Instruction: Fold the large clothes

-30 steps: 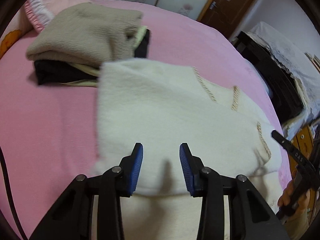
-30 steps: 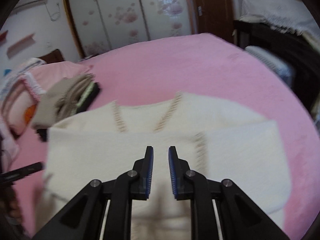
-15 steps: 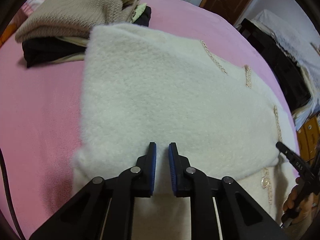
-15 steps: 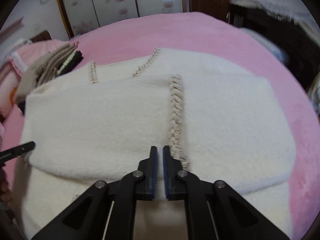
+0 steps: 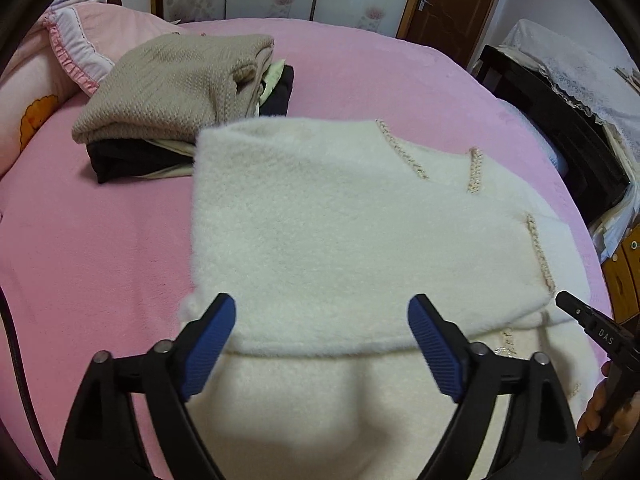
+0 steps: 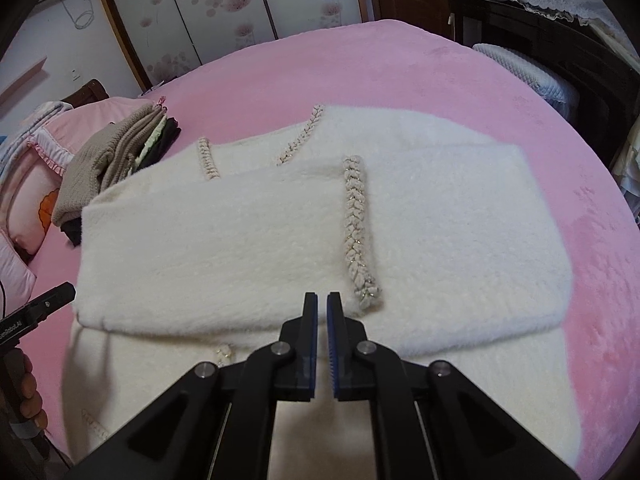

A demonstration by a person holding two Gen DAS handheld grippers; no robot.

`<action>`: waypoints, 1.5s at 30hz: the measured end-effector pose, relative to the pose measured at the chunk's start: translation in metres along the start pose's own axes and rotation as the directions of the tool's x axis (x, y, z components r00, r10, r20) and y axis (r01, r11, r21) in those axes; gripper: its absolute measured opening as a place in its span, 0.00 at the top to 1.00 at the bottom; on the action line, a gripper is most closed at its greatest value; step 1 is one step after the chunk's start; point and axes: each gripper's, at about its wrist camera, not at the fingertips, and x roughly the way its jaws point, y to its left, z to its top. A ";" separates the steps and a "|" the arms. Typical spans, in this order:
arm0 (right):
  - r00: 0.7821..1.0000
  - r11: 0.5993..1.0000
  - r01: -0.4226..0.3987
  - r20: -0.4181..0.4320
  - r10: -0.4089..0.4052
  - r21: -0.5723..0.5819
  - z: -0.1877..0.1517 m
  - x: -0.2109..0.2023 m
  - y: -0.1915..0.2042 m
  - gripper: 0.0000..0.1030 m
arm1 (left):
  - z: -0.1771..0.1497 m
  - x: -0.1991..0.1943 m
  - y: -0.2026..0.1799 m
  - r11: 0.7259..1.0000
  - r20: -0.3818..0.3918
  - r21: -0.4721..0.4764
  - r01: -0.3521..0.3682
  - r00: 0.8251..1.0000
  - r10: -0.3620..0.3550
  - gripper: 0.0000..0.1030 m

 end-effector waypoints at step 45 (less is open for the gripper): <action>0.878 0.974 -0.131 0.435 0.200 -0.183 -0.119 -0.279 -0.005 0.63 | -0.170 -0.251 -0.048 0.998 0.310 0.049 -0.032 0.951 0.015 0.08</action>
